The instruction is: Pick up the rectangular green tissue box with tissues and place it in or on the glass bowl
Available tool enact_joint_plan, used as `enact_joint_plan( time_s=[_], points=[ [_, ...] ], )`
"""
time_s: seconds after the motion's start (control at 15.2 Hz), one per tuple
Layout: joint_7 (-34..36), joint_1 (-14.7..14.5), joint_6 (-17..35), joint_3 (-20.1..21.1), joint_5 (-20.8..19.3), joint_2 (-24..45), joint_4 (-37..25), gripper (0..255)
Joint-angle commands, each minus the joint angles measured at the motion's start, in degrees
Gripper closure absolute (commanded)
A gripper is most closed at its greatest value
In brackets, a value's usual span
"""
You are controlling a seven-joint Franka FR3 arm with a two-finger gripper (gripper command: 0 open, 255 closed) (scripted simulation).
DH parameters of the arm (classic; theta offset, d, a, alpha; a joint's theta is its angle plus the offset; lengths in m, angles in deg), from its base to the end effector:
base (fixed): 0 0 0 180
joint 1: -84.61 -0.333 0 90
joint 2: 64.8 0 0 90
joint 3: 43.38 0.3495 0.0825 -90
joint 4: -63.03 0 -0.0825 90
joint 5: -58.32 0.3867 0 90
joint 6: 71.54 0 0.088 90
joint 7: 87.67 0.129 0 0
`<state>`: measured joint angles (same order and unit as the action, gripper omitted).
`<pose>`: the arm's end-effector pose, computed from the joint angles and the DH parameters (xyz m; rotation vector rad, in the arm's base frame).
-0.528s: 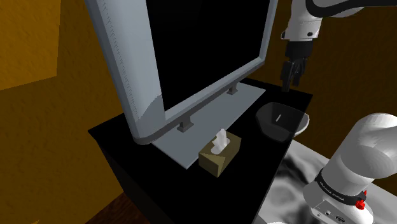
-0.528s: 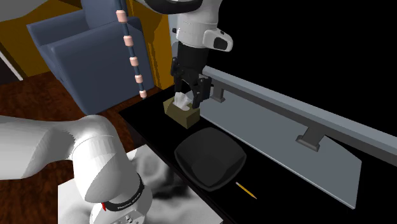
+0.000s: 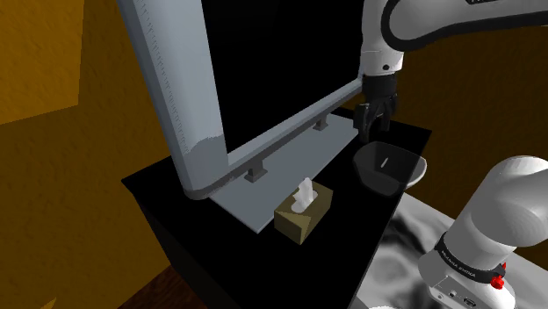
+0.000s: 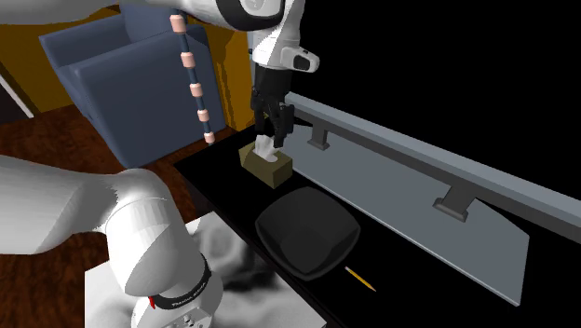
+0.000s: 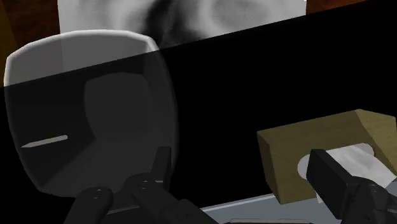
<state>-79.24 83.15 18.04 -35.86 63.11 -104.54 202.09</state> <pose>0.2949 0.0651 0.5288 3.1058 -0.0535 -0.2678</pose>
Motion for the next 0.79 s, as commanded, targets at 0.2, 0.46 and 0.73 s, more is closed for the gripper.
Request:
enact_joint_plan(
  time_s=[0.2, 0.46, 0.73],
  points=[
    [12.3, 0.2, 3.9, 8.8, 0.4, 9.2, -3.7, 0],
    [22.6, 0.9, 6.4, 15.2, -1.4, 18.7, -8.2, 0],
    [33.7, 1.5, 7.7, 20.5, -5.6, 29.9, -14.3, 0]
  ],
)
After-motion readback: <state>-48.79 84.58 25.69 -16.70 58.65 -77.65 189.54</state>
